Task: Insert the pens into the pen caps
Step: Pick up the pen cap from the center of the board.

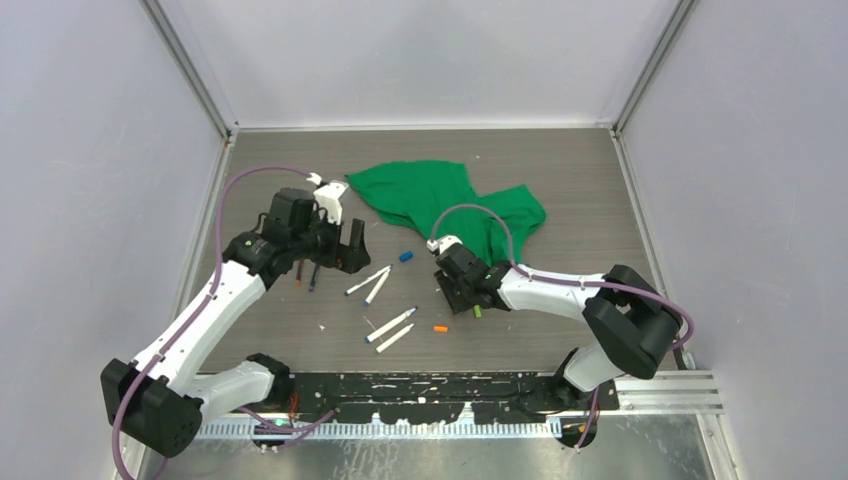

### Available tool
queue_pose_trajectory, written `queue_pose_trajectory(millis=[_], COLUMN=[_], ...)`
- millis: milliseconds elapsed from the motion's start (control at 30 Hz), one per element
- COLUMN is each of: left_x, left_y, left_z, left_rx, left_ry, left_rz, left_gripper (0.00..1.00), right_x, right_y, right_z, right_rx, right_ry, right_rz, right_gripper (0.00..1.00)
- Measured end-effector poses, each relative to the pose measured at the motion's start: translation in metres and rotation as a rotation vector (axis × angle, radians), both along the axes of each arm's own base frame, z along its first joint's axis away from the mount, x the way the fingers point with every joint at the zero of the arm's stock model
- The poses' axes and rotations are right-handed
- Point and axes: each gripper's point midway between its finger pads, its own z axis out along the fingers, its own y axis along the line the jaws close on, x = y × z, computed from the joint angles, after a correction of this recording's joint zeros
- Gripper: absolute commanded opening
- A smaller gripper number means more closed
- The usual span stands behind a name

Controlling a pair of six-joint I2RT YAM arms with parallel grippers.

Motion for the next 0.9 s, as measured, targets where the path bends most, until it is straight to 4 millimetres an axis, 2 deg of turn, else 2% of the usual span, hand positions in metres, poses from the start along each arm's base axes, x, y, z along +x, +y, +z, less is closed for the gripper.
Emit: queue_pose_trajectory(millis=[200,333,400,467,567,633,733,900], left_x=[-0.0012,-0.0021,-0.0032,-0.0044,-0.0052,-0.0054,-0.0060,-0.0073], left_y=[-0.0016,-0.0029,-0.0041,-0.0054,-0.0062,-0.0065,-0.0070,-0.0078], left_z=[-0.0001,-0.0001,-0.0007,-0.0013,-0.0014,-0.0012,-0.0006,-0.0002], left_rx=[0.000,0.000,0.001,0.001,0.002,0.001,0.001,0.000], left_ry=[0.001,0.000,0.001,0.003,0.003,0.002,0.000,-0.002], left_rz=[-0.006,-0.012,-0.017,-0.023,-0.026,-0.028,-0.030,-0.035], left_gripper=[0.91,0.90,0.90,0.91,0.91,0.91,0.91,0.91], right_x=[0.0001,0.0001,0.0002,0.0001,-0.0002,-0.0005,-0.0006,0.0024], right_y=[-0.0002,0.0005,0.0004,0.0006,0.0010,0.0008,-0.0005,0.0001], right_z=[0.0003,0.0002,0.0003,0.0004,0.0004,0.0003,0.0011,0.0002], right_rx=[-0.008,-0.006,-0.004,-0.003,0.001,0.004,-0.003,-0.028], right_ry=[-0.012,-0.012,-0.011,-0.011,-0.009,-0.005,-0.002,0.019], right_rz=[-0.020,-0.033,-0.039,-0.044,-0.053,-0.064,-0.073,-0.078], right_gripper=[0.32,0.22,0.20,0.21,0.37,0.41,0.42,0.36])
